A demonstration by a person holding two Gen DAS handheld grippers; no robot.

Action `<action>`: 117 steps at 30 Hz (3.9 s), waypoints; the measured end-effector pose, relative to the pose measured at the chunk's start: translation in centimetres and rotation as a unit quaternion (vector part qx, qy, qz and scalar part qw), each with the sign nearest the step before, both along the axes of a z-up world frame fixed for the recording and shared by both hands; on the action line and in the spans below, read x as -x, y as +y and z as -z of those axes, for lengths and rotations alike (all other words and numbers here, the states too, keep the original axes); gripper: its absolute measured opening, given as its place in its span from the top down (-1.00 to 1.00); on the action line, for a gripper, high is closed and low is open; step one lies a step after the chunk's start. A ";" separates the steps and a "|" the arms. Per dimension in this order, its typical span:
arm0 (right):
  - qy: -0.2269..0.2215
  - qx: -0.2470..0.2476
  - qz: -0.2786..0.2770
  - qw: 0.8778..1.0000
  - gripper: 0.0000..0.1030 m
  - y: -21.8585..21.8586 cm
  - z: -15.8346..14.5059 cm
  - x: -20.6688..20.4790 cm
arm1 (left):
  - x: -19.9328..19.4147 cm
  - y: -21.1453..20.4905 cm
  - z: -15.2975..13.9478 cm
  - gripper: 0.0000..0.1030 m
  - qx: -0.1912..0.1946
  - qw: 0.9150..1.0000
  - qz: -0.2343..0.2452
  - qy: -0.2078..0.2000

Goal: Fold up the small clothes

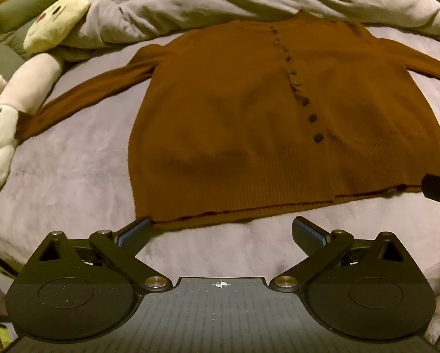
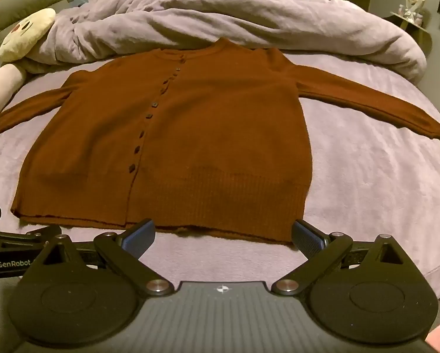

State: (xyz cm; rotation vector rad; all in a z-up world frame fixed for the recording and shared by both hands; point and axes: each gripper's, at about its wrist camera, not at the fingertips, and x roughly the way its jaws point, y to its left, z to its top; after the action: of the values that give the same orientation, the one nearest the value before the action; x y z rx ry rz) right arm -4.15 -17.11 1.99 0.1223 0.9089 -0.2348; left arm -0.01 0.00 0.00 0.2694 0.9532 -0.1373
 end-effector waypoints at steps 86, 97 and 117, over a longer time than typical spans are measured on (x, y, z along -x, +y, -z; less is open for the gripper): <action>-0.002 -0.010 0.006 1.000 -0.92 -0.8 0.2 0.6 | 0.1 0.3 0.1 -1.00 0.033 0.999 -0.012 0.019; -0.002 -0.010 0.006 1.000 -0.92 -0.9 0.1 0.6 | -0.7 -0.6 1.0 -1.00 0.001 0.998 -0.025 0.060; -0.010 -0.027 0.003 1.000 -0.92 -1.4 0.1 1.1 | 0.7 0.0 -0.1 -1.00 0.064 0.998 -0.003 0.021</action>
State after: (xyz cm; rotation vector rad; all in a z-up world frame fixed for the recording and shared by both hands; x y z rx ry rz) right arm -5.23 -18.46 1.89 0.1774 0.8947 -0.2140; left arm -0.69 0.01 0.11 0.1467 0.9818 -0.1986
